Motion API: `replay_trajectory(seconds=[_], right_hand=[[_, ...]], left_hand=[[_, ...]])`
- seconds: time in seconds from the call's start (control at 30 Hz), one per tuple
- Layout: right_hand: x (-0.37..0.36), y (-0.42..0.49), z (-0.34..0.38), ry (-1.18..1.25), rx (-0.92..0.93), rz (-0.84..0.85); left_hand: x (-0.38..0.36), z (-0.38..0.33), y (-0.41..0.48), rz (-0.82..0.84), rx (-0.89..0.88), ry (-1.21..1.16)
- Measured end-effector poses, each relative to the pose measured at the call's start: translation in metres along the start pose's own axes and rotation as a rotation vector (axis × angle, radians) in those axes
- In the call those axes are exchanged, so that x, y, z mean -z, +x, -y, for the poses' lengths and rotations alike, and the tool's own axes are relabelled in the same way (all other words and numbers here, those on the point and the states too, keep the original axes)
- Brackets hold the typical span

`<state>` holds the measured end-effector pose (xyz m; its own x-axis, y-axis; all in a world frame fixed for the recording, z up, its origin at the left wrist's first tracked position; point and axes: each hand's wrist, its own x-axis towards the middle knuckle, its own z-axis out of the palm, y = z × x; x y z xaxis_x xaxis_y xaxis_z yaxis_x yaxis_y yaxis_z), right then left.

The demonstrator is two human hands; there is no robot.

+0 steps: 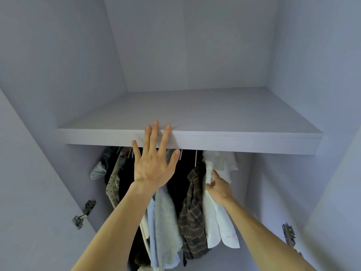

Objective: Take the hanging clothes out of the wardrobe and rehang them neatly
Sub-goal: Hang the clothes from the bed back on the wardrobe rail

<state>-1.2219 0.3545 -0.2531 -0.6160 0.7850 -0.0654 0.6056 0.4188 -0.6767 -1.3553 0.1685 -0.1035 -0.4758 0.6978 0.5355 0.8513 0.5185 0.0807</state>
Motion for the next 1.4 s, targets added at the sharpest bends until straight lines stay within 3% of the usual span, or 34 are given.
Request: replay_trajectory(seconds=[0.23, 0.4, 0.57, 0.8, 1.1, 1.23, 1.4], right_hand=[[0.019, -0.043, 0.003, -0.017, -0.022, 0.053], [0.035, -0.09, 0.024, 0.011, 0.056, -0.002], [0.038, -0.172, 0.066, 0.154, 0.284, -0.077], [-0.006, -0.299, 0.088, -0.006, 0.718, 0.009], [-0.125, -0.459, 0.081, -0.22, 1.07, 0.407], [-0.167, -0.53, 0.093, -0.338, 1.263, 0.627], [-0.191, -0.627, 0.107, -0.393, 1.509, 0.877]], left_hand=[[0.029, -0.009, -0.019, 0.119, 0.032, -0.038], [0.044, 0.002, -0.083, 0.243, 0.102, -0.02], [0.067, 0.033, -0.172, 0.207, 0.244, -0.113], [0.105, 0.074, -0.37, 0.223, 0.522, 0.029], [0.179, 0.028, -0.668, 0.405, 1.016, 0.126], [0.22, -0.026, -0.768, 0.373, 1.31, 0.163], [0.269, -0.113, -0.864, 0.216, 1.654, 0.235]])
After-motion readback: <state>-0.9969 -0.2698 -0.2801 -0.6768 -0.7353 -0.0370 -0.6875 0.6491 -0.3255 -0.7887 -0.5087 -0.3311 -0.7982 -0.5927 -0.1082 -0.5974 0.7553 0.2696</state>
